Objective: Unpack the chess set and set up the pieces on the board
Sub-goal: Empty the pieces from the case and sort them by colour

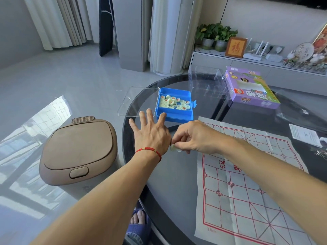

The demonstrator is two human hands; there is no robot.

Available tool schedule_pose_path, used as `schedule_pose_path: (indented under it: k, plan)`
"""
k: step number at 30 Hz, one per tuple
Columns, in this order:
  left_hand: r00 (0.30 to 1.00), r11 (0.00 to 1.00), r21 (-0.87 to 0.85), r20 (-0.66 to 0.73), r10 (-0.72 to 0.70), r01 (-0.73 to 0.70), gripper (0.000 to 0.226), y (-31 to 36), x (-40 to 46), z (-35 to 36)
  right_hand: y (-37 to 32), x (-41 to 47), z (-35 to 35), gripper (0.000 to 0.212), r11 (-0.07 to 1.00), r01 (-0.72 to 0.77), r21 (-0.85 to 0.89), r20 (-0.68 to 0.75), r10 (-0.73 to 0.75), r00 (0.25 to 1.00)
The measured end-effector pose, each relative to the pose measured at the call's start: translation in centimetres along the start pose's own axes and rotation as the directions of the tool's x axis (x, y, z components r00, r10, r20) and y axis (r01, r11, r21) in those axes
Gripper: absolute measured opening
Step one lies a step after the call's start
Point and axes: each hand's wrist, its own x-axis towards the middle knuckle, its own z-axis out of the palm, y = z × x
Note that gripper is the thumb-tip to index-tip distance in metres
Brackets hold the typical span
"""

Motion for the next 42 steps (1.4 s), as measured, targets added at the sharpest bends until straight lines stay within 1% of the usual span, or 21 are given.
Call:
schedule_pose_path:
  k: [4,8,9,10,12,14,15,16,18,21,24,27,29,30,32,34,35,36,38,40,42]
  plan:
    - [1.0,1.0,0.008,-0.004,0.003,-0.002,0.052,0.0,0.1,0.0,0.3,0.1,0.3,0.01,0.987,0.058,-0.149,-0.061,-0.068,0.996]
    - [1.0,1.0,0.002,-0.017,0.007,-0.007,0.051,0.0,0.1,0.1,0.5,0.2,0.1,0.006,0.973,0.059,-0.223,-0.084,-0.08,0.993]
    - [1.0,1.0,-0.001,-0.026,0.008,-0.008,0.051,0.0,0.1,0.1,0.5,0.4,-0.3,0.004,0.97,0.059,-0.238,-0.111,-0.087,0.99]
    - [0.999,1.0,-0.006,-0.035,0.007,-0.007,0.05,0.0,0.1,0.1,0.9,0.8,-0.8,0.004,0.969,0.047,-0.242,-0.164,-0.089,0.983]
    - [0.999,1.0,-0.017,-0.046,0.004,-0.005,0.048,0.0,0.0,0.1,1.9,2.2,-2.4,0.008,0.967,-0.005,-0.254,-0.342,-0.086,0.936]
    - [1.0,1.0,-0.021,-0.031,0.003,-0.004,0.05,0.0,0.1,0.1,3.3,4.3,-4.2,0.008,0.953,-0.131,-0.274,-0.501,-0.025,0.865]
    - [1.0,1.0,-0.02,-0.022,0.005,-0.005,0.05,0.0,0.1,0.1,4.0,5.4,-5.0,0.009,0.934,-0.205,-0.292,-0.531,0.02,0.847]
    - [1.0,1.0,-0.019,-0.02,0.007,-0.008,0.05,0.0,0.1,0.1,4.5,6.4,-5.7,0.014,0.906,-0.271,-0.325,-0.525,0.065,0.849]
    - [1.0,1.0,-0.021,-0.027,0.006,-0.007,0.05,0.0,0.1,0.0,5.0,8.0,-6.5,0.024,0.851,-0.328,-0.41,-0.449,0.125,0.885]
    - [1.0,1.0,-0.026,-0.026,0.005,-0.006,0.05,0.0,0.2,0.0,4.8,9.2,-6.8,0.034,0.822,-0.342,-0.456,-0.334,0.198,0.922]
    - [1.0,0.998,-0.066,-0.016,0.007,-0.008,0.051,0.0,0.1,-0.2,4.7,9.9,-6.6,0.036,0.801,-0.365,-0.474,-0.332,0.222,0.917]
    - [1.0,0.979,-0.203,-0.014,-0.012,0.009,0.056,-0.1,0.0,-0.5,4.7,10.3,-6.5,0.03,0.792,-0.363,-0.491,-0.347,0.204,0.915]
    - [0.996,0.943,-0.332,-0.089,-0.016,-0.014,0.055,-0.5,-0.3,-0.9,4.8,10.4,-6.7,0.025,0.798,-0.359,-0.485,-0.345,0.203,0.917]
    - [0.989,0.929,-0.365,-0.151,0.005,-0.061,0.051,-0.9,-0.5,-1.3,4.9,10.4,-6.8,0.023,0.8,-0.358,-0.482,-0.344,0.203,0.917]
    - [0.965,0.901,-0.382,-0.233,0.12,-0.205,0.039,-1.7,-1.1,-1.9,4.8,10.5,-6.9,0.02,0.8,-0.358,-0.481,-0.346,0.203,0.916]
    - [0.939,0.84,-0.424,-0.216,0.269,-0.338,0.032,-2.2,-2.2,-2.5,4.8,10.7,-6.7,0.019,0.797,-0.356,-0.489,-0.353,0.192,0.916]
    - [0.927,0.817,-0.438,-0.182,0.328,-0.375,0.033,-2.2,-3.0,-2.9,4.9,10.7,-6.6,0.02,0.794,-0.357,-0.492,-0.357,0.19,0.915]
    - [0.919,0.812,-0.432,-0.144,0.367,-0.392,0.036,-2.0,-3.6,-3.0,5.0,10.7,-6.5,0.022,0.794,-0.363,-0.487,-0.361,0.195,0.912]
    - [0.911,0.84,-0.357,-0.108,0.397,-0.408,0.041,-1.3,-4.4,-2.9,5.3,10.8,-6.4,0.024,0.805,-0.382,-0.454,-0.369,0.22,0.903]
    - [0.918,0.864,-0.311,-0.103,0.383,-0.395,0.046,-0.8,-4.5,-2.9,5.6,11.1,-6.4,0.023,0.813,-0.396,-0.427,-0.382,0.235,0.894]
    - [0.923,0.865,-0.323,-0.106,0.37,-0.383,0.047,-0.6,-4.4,-2.9,5.7,11.3,-6.5,0.021,0.822,-0.393,-0.413,-0.384,0.234,0.893]
